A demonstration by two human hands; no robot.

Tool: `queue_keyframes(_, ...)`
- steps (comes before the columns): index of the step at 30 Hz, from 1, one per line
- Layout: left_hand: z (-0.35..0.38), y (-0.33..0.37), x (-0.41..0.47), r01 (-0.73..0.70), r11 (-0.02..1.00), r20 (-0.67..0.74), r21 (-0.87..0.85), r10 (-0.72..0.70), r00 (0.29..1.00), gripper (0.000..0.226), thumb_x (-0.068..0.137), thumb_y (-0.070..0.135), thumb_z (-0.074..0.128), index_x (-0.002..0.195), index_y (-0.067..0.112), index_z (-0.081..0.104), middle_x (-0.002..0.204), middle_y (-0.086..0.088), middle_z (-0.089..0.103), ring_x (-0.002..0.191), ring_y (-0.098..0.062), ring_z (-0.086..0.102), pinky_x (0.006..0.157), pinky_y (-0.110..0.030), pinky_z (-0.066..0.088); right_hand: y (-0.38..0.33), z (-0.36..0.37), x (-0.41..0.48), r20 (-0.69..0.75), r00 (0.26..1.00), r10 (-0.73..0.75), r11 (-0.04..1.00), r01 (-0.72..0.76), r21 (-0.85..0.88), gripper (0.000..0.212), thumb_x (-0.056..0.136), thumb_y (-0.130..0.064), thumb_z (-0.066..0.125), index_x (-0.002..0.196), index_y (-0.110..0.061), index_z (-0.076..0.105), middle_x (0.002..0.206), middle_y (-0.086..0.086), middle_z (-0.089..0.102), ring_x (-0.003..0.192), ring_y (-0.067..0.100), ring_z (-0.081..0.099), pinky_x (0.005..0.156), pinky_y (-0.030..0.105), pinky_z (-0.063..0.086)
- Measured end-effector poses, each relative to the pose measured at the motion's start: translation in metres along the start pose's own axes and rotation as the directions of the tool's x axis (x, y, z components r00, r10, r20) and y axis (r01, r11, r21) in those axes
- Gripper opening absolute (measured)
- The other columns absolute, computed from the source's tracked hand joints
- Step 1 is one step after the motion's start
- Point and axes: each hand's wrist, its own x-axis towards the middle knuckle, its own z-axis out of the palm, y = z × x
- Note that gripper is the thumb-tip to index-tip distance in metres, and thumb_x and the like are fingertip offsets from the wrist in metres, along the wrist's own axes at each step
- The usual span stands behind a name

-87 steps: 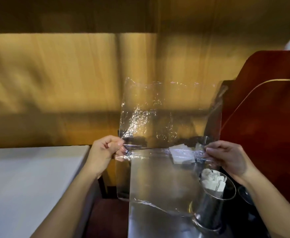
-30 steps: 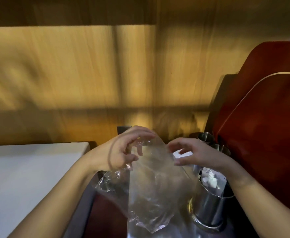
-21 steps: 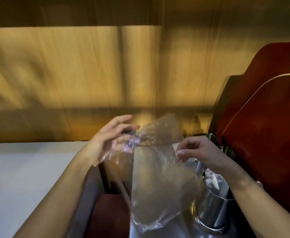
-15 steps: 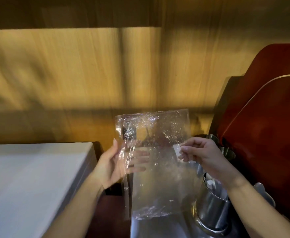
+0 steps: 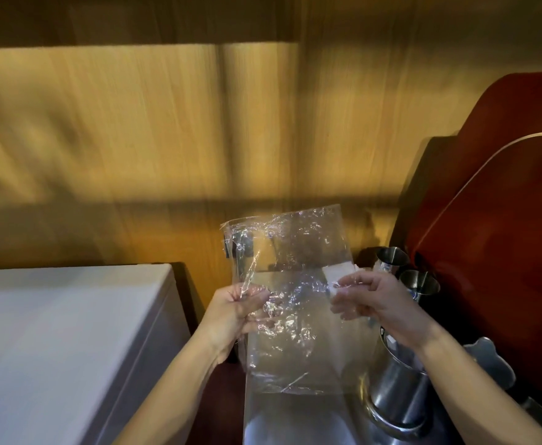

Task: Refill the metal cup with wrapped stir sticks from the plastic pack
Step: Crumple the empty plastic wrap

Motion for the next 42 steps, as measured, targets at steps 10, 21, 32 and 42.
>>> queue_keyframes(10, -0.003, 0.008, -0.002, -0.063, 0.993, -0.045, 0.102, 0.067, 0.997, 0.011, 0.069, 0.027, 0.069, 0.063, 0.018, 0.074, 0.067, 0.005, 0.075, 0.057, -0.019, 0.044, 0.057, -0.027, 0.032, 0.012, 0.000, 0.004, -0.056, 0.998, 0.038, 0.999, -0.039, -0.026, 0.025, 0.069, -0.020, 0.068, 0.085, -0.001, 0.069, 0.079, 0.022, 0.069, 0.073, 0.036, 0.067, 0.063, 0.039, 0.057)
queue_keyframes(21, -0.007, 0.009, -0.003, -0.007, 0.997, -0.074, 0.071, 0.013, 0.997, 0.020, 0.067, 0.010, 0.073, 0.053, 0.023, 0.071, 0.059, 0.008, 0.072, 0.057, 0.000, 0.062, 0.047, -0.018, 0.043, 0.016, 0.001, 0.004, -0.053, 0.996, 0.073, 0.997, -0.073, 0.011, 0.021, 0.065, -0.019, 0.072, 0.076, -0.001, 0.069, 0.061, 0.011, 0.065, 0.059, 0.029, 0.060, 0.063, 0.042, 0.054)
queue_keyframes(32, -0.008, 0.010, -0.005, 0.005, 0.994, -0.053, 0.110, 0.001, 0.999, 0.027, 0.079, 0.005, 0.068, 0.058, 0.022, 0.067, 0.073, 0.003, 0.072, 0.059, -0.004, 0.059, 0.042, -0.015, 0.037, 0.016, -0.003, 0.002, -0.013, 0.998, 0.056, 0.998, -0.055, 0.022, 0.014, 0.063, -0.022, 0.075, 0.069, -0.010, 0.072, 0.061, 0.007, 0.069, 0.054, 0.018, 0.064, 0.050, 0.025, 0.053)
queue_keyframes(42, -0.011, 0.009, -0.007, -0.045, 0.990, 0.051, 0.132, 0.038, 0.998, 0.007, 0.070, 0.014, 0.069, 0.064, 0.015, 0.073, 0.065, 0.002, 0.074, 0.066, -0.006, 0.067, 0.077, -0.031, 0.045, 0.016, 0.000, -0.004, 0.004, 0.999, 0.041, 0.995, -0.041, 0.088, 0.014, 0.065, -0.019, 0.072, 0.075, -0.009, 0.073, 0.069, 0.010, 0.070, 0.061, 0.025, 0.065, 0.048, 0.027, 0.054)
